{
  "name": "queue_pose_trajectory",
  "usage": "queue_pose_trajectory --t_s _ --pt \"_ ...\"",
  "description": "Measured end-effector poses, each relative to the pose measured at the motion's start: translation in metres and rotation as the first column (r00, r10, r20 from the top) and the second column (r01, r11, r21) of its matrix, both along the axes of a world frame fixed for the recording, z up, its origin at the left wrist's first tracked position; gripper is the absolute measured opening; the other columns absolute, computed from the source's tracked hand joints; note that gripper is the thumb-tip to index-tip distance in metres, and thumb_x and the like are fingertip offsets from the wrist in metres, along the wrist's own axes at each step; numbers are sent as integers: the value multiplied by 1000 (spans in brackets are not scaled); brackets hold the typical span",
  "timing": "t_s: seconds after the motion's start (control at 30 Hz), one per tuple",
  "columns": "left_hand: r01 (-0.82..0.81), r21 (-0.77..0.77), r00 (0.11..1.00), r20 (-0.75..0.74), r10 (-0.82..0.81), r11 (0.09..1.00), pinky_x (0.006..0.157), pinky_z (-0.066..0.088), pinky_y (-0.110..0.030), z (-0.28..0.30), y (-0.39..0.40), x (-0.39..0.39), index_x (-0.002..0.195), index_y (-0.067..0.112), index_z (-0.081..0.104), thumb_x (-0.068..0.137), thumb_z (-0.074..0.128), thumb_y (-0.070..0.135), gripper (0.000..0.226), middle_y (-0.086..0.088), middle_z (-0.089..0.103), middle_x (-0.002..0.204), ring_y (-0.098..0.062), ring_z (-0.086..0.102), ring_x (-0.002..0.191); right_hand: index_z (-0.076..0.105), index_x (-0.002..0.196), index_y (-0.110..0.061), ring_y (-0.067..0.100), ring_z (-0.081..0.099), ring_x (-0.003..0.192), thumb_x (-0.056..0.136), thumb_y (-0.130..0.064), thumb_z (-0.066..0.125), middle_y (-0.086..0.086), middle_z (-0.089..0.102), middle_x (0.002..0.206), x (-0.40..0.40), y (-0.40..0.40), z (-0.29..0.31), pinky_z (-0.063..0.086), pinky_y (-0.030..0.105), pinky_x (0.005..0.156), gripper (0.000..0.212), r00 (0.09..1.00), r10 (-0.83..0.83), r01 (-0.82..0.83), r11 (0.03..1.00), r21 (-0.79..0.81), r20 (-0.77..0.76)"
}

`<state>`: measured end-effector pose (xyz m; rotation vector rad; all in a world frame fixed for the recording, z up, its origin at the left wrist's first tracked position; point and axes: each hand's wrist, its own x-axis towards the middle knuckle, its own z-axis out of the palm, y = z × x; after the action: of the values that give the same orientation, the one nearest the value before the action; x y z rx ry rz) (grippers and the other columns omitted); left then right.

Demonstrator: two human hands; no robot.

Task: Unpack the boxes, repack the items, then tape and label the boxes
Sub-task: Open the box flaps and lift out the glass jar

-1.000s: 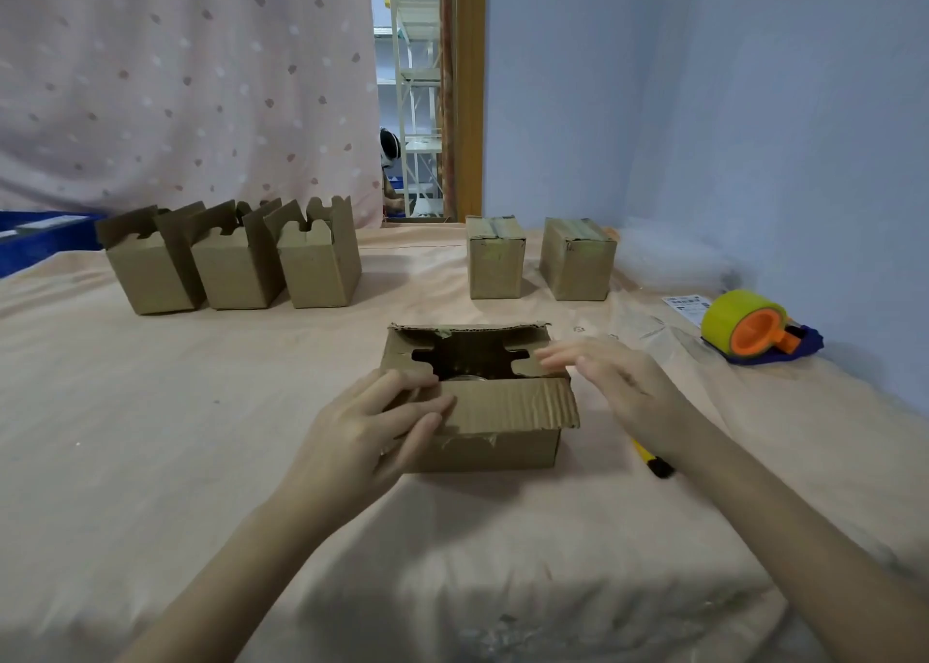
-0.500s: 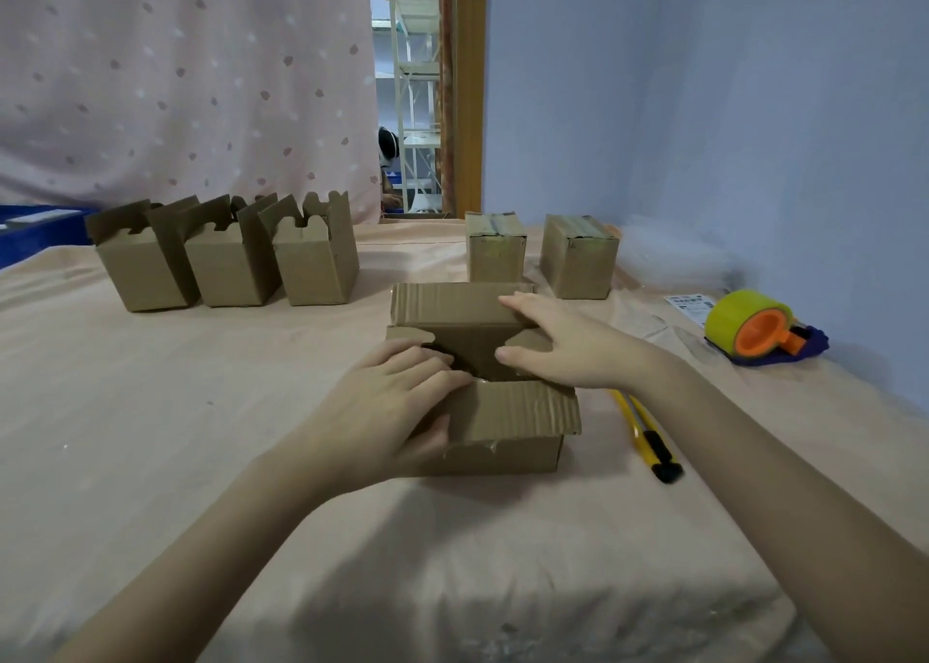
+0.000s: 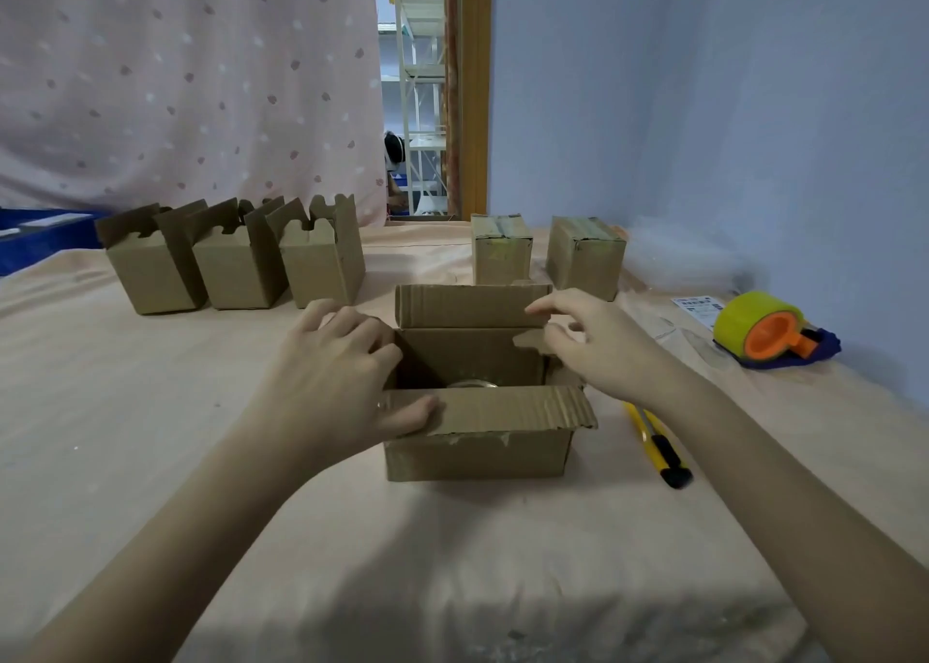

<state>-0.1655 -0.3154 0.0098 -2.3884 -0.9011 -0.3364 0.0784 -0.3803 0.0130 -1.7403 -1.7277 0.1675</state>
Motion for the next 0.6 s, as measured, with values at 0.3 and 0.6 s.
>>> queue_pose_trajectory --t_s 0.3,0.6 --pt "2 -163 997 75 11 987 56 42 -23 -21 -3 0 112 17 64 81 0 74 91 -1 61 94 -16 59 71 65 115 -15 12 53 106 96 -2 40 -1 62 113 22 -11 -39 39 22 85 34 993 -109 110 994 18 -54" --pt "-76 -307 994 48 95 949 79 47 -18 -23 -21 8 133 21 39 98 17 54 53 -1 41 126 -12 51 103 75 85 -18 14 62 100 98 -42 28 -7 73 92 -3 -9 -17 36 31 97 55 810 85 -225 959 174 581"
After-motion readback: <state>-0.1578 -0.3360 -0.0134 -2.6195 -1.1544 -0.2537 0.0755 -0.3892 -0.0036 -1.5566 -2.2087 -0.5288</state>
